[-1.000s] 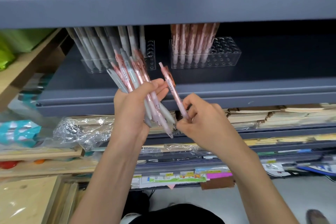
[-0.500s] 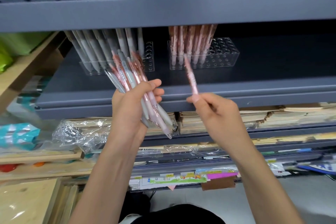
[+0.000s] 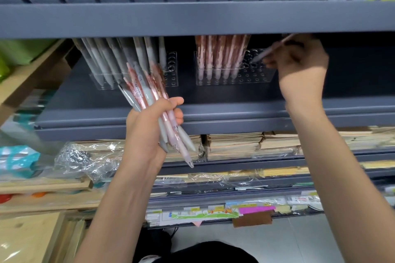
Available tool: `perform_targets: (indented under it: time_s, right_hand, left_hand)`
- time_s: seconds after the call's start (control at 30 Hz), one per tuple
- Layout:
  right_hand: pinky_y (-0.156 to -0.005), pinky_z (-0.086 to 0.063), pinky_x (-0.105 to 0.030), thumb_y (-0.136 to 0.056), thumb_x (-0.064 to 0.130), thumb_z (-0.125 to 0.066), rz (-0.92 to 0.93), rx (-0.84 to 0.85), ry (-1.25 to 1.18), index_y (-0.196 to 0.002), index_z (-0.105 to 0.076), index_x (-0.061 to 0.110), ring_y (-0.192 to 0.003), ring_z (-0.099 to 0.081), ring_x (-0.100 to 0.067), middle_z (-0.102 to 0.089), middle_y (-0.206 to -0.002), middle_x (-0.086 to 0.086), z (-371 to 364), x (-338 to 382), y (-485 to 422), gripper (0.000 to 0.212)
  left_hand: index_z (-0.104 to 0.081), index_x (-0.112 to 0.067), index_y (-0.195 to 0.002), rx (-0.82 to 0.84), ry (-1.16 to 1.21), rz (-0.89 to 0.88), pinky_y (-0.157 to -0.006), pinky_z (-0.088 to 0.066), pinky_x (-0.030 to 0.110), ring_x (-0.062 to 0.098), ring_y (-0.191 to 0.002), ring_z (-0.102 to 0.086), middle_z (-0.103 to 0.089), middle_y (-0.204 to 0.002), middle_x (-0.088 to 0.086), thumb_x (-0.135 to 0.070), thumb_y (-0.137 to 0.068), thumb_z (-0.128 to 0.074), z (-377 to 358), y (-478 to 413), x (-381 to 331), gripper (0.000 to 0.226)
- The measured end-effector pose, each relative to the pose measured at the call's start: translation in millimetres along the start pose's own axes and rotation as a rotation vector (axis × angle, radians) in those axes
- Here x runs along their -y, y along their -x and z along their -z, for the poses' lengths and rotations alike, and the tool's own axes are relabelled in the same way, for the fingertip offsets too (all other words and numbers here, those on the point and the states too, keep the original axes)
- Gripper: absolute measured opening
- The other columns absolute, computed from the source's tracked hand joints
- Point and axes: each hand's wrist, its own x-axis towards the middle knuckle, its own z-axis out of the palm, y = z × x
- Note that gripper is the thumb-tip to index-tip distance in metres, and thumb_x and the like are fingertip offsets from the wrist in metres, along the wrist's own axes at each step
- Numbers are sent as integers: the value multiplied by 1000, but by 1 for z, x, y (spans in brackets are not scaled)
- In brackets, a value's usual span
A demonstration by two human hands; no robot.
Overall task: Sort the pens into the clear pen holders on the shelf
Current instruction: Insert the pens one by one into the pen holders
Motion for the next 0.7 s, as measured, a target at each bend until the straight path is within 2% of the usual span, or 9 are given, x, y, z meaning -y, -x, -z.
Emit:
perform_targets:
  time_s: [0.1,0.2,0.23,0.3,0.33,0.47,0.6,0.7]
  right_hand:
    - [-80,-58,-44,-86,8,-56,-13,26,197,-81,-56,22,-76,-72,-26,-71,-77,-8,-10,-6,-16,16]
    - [-92,-51,-39,-85,19,-52,63,135,511,-78,-70,20,-96,-66,-33,-74,-91,-8,-14,-11,-22,19]
    - [-92,-50,-33,-85,19,-51,95,159,560,-80,-72,18,-97,-65,-34,-74,-94,-9,-15,-11,-23,22]
    - [-81,-45,-23,-87,16,-53,183,199,666,-86,-74,12,-96,-65,-33,-74,-94,-10,-19,-9,-25,21]
    - [-78,-43,-23,-87,14,-54,226,233,731,-87,-73,11,-96,-65,-33,-74,-92,-10,-21,-8,-25,19]
    - [-84,-48,-32,-87,14,-54,294,325,860,-89,-68,10,-96,-65,-35,-74,-92,-11,-24,-4,-26,15]
    - [-93,-47,-38,-91,21,-52,276,383,951,-100,-65,8,-104,-61,-38,-69,-107,-15,-24,0,-29,20]
    - [-90,-44,-37,-94,22,-47,270,448,1071,-105,-60,7,-108,-57,-39,-65,-114,-18,-26,2,-32,23]
  left_hand:
    - [-75,-2,-77,8,3,-8,-51,-45,20,16,-52,-53,-56,-57,7,-4,-83,-67,1,-1,1,10]
    - [-76,-3,-74,15,10,-25,-52,-46,21,15,-53,-55,-56,-56,6,-2,-82,-69,3,-1,2,11]
    - [-76,-3,-75,15,14,-28,-52,-46,21,15,-53,-55,-56,-56,6,-2,-81,-69,3,-1,2,9]
    - [-73,-1,-78,17,20,-27,-52,-46,20,15,-52,-55,-56,-55,5,-3,-81,-71,3,0,1,3]
    - [-71,-2,-79,14,25,-23,-52,-46,20,15,-52,-55,-56,-55,4,-3,-81,-72,3,1,1,2]
    - [-64,-7,-80,-54,21,-46,-53,-50,22,15,-52,-60,-59,-54,2,-2,-82,-71,4,0,1,9]
    - [-64,-8,-78,-38,24,-44,-53,-51,22,14,-52,-61,-59,-53,2,-2,-81,-72,7,1,0,10]
    - [-69,-11,-76,-12,29,-30,-54,-51,23,14,-54,-62,-60,-56,2,-5,-80,-75,11,3,-1,10]
